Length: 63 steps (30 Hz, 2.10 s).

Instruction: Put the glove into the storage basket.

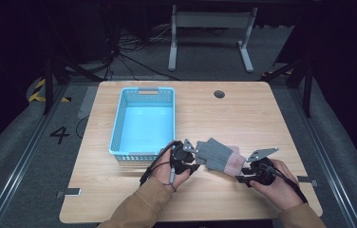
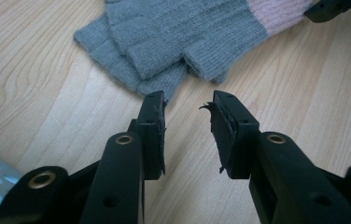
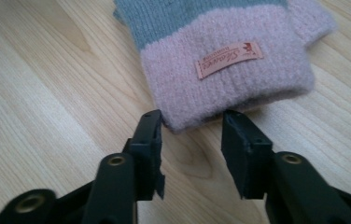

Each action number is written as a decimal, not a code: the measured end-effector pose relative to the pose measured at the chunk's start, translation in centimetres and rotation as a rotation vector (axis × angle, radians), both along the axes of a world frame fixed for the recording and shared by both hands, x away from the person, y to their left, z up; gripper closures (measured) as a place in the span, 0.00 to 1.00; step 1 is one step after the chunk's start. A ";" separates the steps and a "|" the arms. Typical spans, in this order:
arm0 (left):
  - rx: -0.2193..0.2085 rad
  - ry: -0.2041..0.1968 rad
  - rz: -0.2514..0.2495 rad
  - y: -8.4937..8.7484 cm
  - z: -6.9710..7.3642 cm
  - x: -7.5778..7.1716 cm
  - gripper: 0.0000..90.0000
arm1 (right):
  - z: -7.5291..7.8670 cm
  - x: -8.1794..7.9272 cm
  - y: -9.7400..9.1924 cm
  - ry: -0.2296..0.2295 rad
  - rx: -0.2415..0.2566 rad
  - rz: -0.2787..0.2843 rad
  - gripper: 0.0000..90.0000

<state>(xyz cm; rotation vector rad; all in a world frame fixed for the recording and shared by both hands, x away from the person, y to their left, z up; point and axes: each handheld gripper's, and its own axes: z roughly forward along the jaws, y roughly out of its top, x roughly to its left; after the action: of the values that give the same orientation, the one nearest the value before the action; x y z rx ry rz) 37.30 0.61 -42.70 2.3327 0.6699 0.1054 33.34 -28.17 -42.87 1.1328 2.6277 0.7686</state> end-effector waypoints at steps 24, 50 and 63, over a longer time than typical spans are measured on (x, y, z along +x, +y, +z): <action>0.070 0.039 -0.040 -3.5 -2.0 0.5 0.81 | 0.0 0.1 0.3 0.045 0.031 -0.017 0.96; 0.062 -0.016 -0.029 -4.0 -0.9 0.3 0.99 | 0.6 -0.2 0.7 -0.058 -0.018 0.008 0.98; 0.014 -0.087 -0.026 -3.5 1.1 -0.9 0.99 | 2.0 -0.7 0.9 -0.225 -0.053 0.016 0.99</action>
<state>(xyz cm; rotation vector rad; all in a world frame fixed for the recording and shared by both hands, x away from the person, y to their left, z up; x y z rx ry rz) 36.39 -2.86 -41.58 2.3347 0.5969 0.1994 32.61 -27.24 -40.85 0.9520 2.4579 0.7755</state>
